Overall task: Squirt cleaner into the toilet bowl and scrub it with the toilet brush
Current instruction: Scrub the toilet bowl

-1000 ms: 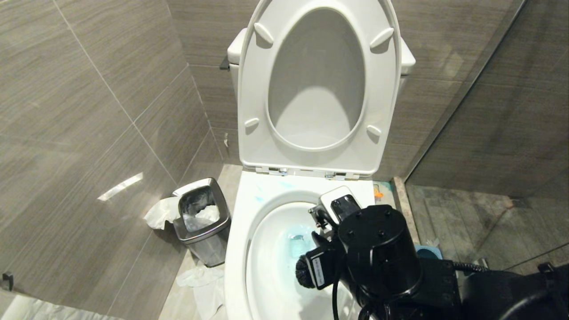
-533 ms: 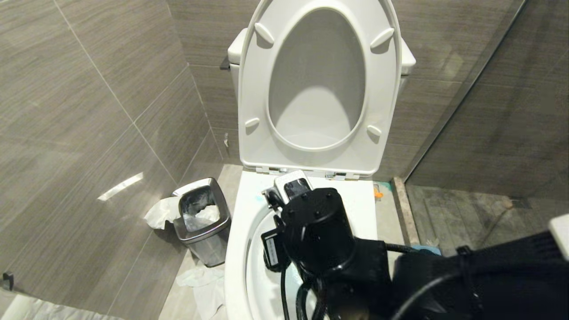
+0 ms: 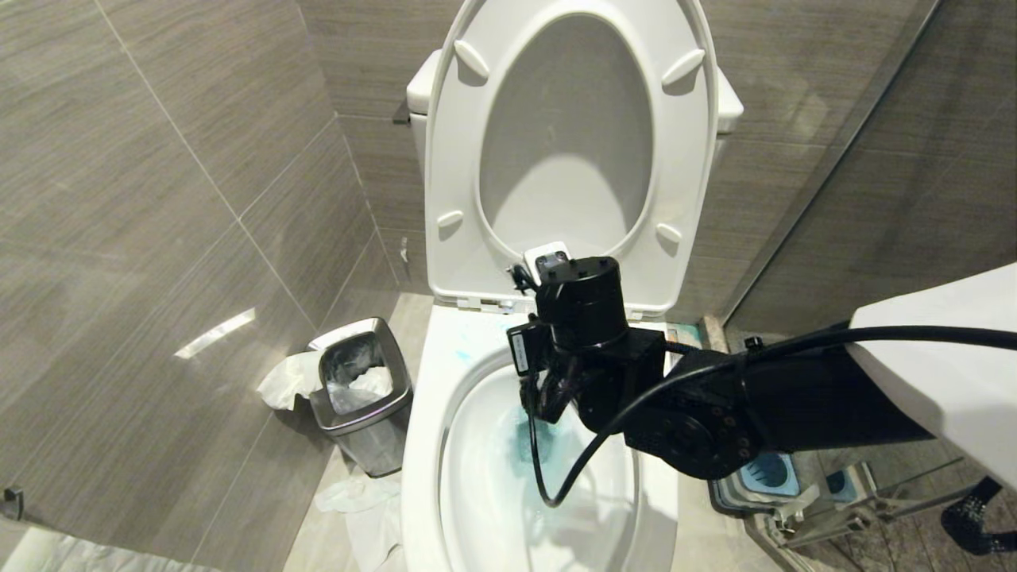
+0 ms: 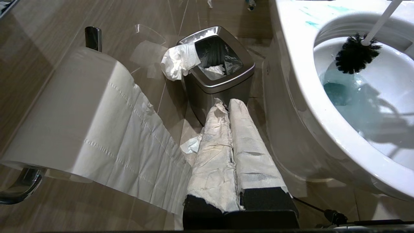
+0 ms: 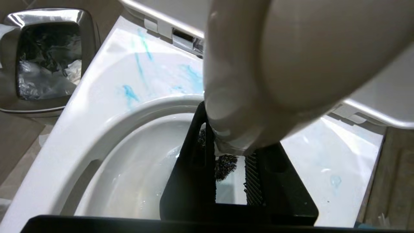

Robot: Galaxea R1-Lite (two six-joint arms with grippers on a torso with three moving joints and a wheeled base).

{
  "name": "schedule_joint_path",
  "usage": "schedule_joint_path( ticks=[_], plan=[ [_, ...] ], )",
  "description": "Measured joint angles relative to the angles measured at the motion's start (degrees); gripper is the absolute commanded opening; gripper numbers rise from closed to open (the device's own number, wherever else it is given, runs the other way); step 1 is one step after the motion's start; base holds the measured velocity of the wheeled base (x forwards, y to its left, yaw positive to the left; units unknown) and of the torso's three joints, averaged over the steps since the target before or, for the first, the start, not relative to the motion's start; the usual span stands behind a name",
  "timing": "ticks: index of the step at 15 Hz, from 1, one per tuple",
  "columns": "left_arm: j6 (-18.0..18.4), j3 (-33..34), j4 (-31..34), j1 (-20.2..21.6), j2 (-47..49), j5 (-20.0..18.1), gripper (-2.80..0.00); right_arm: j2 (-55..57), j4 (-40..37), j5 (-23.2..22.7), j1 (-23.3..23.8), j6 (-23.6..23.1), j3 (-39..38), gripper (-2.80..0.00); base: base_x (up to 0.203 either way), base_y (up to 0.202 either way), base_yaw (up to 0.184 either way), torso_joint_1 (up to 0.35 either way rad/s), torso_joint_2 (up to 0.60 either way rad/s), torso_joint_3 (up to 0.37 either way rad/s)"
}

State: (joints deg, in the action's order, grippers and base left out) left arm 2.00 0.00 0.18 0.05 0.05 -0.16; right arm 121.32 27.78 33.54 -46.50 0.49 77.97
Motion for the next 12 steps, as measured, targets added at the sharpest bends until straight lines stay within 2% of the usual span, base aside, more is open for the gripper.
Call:
schedule_joint_path(
  ticks=[5, 12],
  plan=[
    [0.0, 0.0, 0.0, 0.0, 0.0, 0.0, -2.80, 0.2, 0.0, -0.1, 0.3, 0.5, -0.2, -2.80, 0.000, 0.000, 0.000, 0.000, 0.00, 0.000],
    [0.0, 0.0, 0.0, 0.0, 0.0, 0.0, -2.80, 5.6, 0.3, 0.0, -0.6, 3.7, -0.2, -2.80, 0.000, 0.000, 0.000, 0.000, 0.00, 0.000]
  ],
)
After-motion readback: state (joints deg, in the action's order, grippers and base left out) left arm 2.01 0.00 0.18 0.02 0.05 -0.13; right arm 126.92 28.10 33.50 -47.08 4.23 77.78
